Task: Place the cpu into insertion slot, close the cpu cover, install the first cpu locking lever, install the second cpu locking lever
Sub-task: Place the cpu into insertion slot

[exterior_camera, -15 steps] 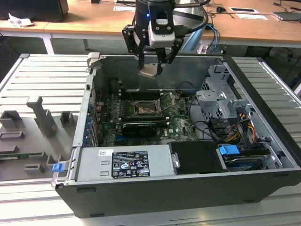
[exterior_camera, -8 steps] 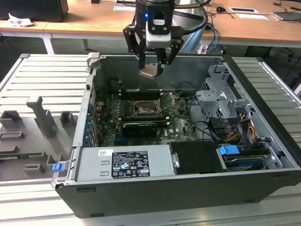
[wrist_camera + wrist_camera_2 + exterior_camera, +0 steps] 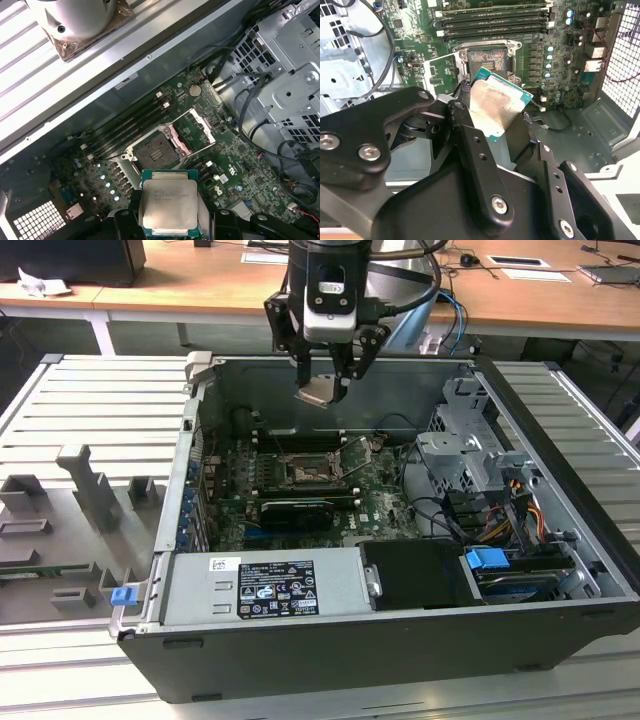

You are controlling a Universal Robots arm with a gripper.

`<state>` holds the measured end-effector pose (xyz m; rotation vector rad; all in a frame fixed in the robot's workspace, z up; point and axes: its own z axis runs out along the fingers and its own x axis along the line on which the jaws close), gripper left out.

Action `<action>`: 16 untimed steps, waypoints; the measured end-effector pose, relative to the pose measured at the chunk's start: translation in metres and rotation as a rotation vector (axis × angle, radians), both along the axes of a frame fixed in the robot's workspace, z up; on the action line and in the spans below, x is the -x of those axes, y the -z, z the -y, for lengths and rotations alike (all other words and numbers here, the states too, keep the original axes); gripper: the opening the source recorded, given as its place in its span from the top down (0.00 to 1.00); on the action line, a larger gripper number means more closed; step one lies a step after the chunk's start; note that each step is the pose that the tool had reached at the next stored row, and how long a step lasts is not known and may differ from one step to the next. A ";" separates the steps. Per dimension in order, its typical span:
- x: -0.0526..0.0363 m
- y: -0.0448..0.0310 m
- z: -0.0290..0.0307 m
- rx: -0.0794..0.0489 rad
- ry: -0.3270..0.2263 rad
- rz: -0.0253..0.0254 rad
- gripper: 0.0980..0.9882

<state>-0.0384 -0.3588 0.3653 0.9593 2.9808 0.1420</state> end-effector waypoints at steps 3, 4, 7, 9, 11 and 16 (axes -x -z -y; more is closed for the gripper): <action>0.0000 0.0005 0.0000 0.000 0.025 0.0000 0.52; 0.0000 0.0013 0.0000 0.000 0.035 0.0000 0.52; 0.0000 0.0049 0.0000 0.000 0.039 -0.0001 0.52; 0.0000 0.0069 0.0000 0.001 0.043 -0.0011 0.52; -0.0001 0.0072 0.0000 0.001 0.055 -0.0010 0.52; -0.0001 0.0085 0.0000 0.003 0.103 -0.0010 0.52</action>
